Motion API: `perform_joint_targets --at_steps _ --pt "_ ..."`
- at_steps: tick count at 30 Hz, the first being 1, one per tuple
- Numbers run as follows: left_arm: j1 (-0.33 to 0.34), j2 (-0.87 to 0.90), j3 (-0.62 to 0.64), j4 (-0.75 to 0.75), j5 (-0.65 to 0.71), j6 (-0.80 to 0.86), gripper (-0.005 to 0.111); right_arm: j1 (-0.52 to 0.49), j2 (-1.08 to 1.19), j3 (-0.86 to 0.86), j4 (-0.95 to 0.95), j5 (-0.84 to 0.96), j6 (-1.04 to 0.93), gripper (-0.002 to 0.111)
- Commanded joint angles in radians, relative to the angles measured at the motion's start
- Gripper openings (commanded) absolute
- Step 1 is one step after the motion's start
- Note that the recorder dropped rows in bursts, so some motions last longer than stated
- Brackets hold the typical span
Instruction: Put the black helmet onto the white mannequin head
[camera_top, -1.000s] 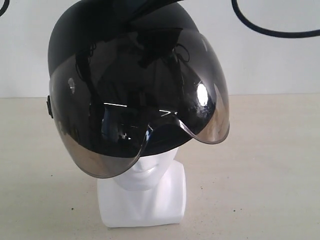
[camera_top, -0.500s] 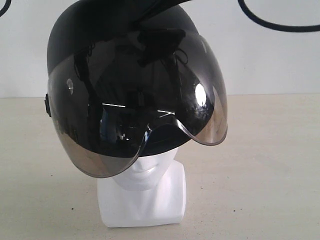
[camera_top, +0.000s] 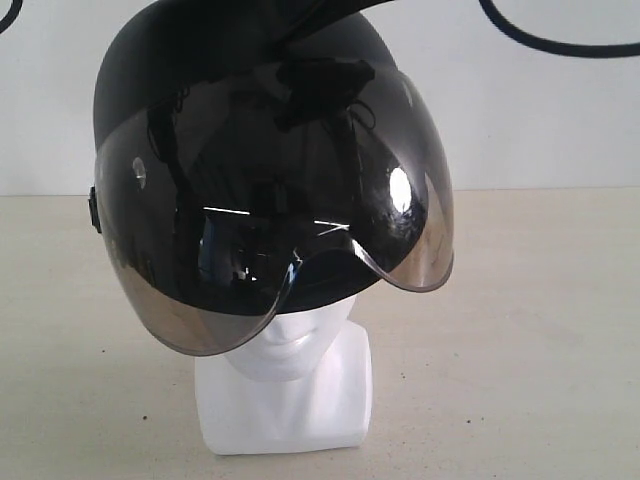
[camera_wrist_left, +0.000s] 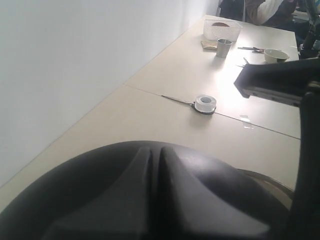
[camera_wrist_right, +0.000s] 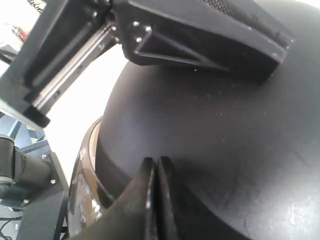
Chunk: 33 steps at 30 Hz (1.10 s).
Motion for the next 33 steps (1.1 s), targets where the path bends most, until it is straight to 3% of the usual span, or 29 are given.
perform_joint_targets --at_steps 1,8,19,26,33 --pt "-0.007 0.009 0.004 0.032 0.045 -0.014 0.005 0.038 0.007 0.008 -0.073 0.017 0.009 0.0" --pt "-0.007 0.009 0.004 0.032 0.049 -0.02 0.005 0.122 0.007 0.008 -0.166 0.017 0.056 0.0" --pt "-0.007 0.009 0.004 0.032 0.056 -0.033 0.005 0.122 0.0 0.011 -0.173 0.017 0.088 0.0" --pt "-0.007 0.009 0.004 0.034 0.073 -0.044 0.005 0.122 -0.093 0.177 -0.212 0.017 0.101 0.0" --pt "-0.007 0.011 0.004 0.034 0.075 -0.06 0.005 0.122 -0.095 0.186 -0.209 0.017 0.109 0.0"
